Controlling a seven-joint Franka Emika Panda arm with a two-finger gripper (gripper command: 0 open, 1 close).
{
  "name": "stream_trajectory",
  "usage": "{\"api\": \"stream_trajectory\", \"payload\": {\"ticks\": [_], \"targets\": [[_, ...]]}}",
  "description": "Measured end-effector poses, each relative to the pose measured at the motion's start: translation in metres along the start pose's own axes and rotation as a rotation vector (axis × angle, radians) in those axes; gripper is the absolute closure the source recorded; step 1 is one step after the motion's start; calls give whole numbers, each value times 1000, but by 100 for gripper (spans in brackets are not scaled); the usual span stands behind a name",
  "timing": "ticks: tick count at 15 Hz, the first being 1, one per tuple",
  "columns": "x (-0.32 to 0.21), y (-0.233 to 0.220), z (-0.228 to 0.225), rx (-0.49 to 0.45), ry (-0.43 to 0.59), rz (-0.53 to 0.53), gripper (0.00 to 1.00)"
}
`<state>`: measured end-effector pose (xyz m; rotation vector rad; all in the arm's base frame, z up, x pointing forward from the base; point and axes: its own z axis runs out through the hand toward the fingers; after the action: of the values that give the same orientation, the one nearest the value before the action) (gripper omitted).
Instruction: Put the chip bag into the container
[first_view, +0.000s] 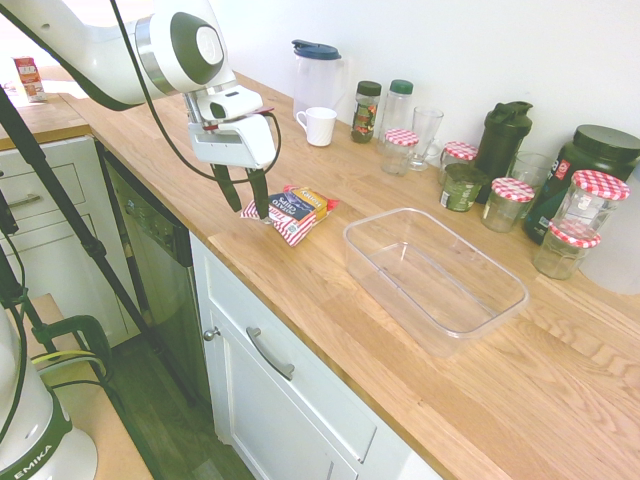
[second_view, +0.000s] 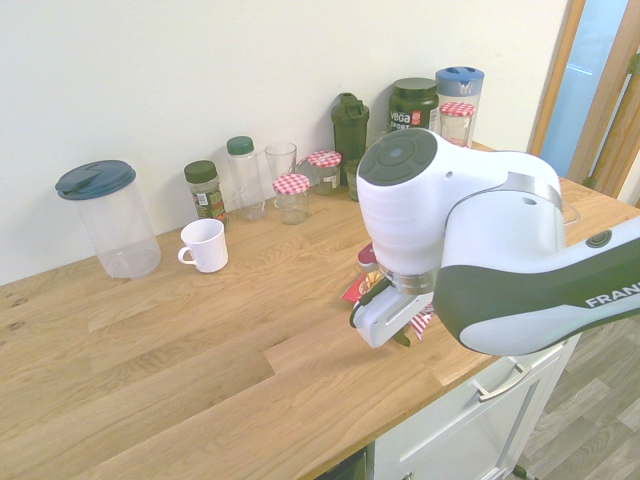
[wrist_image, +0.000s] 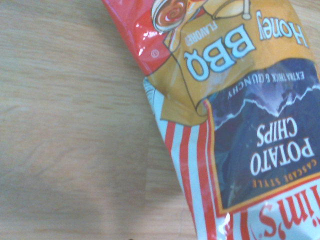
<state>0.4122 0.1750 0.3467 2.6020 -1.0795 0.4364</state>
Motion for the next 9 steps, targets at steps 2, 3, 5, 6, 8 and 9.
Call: {"api": "stream_trajectory", "payload": {"ticks": [2, 3, 5, 6, 8, 9], "targets": [[0, -6, 5, -15, 28, 6, 100], [-1, -9, 6, -19, 45, 7, 100], [-3, -14, 9, -24, 69, 9, 100], [-4, -16, 10, -28, 80, 10, 100], [-3, -19, 11, -30, 104, 8, 100], [-4, -21, 12, -31, 116, 9, 100]]}}
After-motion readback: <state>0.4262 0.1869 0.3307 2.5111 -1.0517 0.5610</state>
